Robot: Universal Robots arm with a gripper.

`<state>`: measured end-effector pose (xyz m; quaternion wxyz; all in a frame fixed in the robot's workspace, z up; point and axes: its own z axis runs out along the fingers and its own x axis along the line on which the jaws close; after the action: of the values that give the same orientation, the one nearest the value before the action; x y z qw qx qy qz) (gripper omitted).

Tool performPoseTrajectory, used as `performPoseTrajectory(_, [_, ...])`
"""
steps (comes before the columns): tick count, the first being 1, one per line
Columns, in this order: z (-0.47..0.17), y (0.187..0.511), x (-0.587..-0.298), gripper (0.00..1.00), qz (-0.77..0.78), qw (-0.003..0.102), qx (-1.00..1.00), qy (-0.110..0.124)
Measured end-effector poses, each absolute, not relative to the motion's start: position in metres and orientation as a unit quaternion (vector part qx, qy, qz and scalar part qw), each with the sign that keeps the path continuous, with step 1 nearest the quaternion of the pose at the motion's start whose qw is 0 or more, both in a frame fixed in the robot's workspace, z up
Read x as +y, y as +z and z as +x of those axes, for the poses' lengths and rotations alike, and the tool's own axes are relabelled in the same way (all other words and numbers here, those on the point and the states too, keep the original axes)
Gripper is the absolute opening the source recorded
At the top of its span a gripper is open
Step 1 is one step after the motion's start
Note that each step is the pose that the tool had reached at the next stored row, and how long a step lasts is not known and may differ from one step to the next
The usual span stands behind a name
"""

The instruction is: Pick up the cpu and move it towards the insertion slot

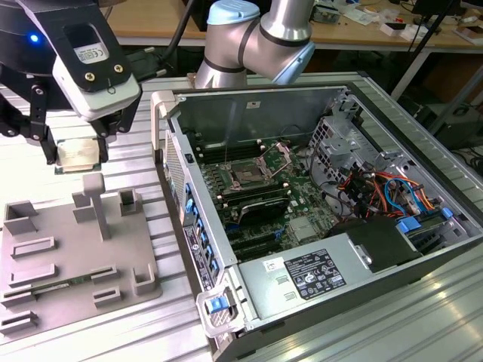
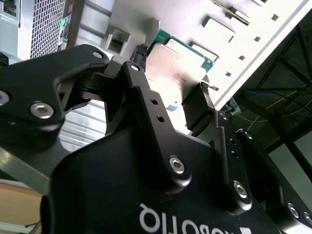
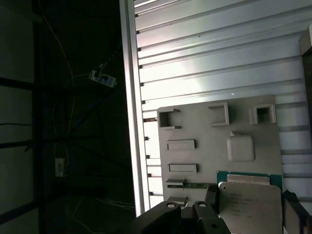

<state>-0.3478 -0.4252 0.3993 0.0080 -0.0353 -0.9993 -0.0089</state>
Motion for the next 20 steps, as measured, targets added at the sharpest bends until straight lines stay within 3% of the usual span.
performPoseTrajectory(20, [-0.3379, 0.3993, -0.4252, 0.55, -0.035, 0.008, -0.999, -0.009])
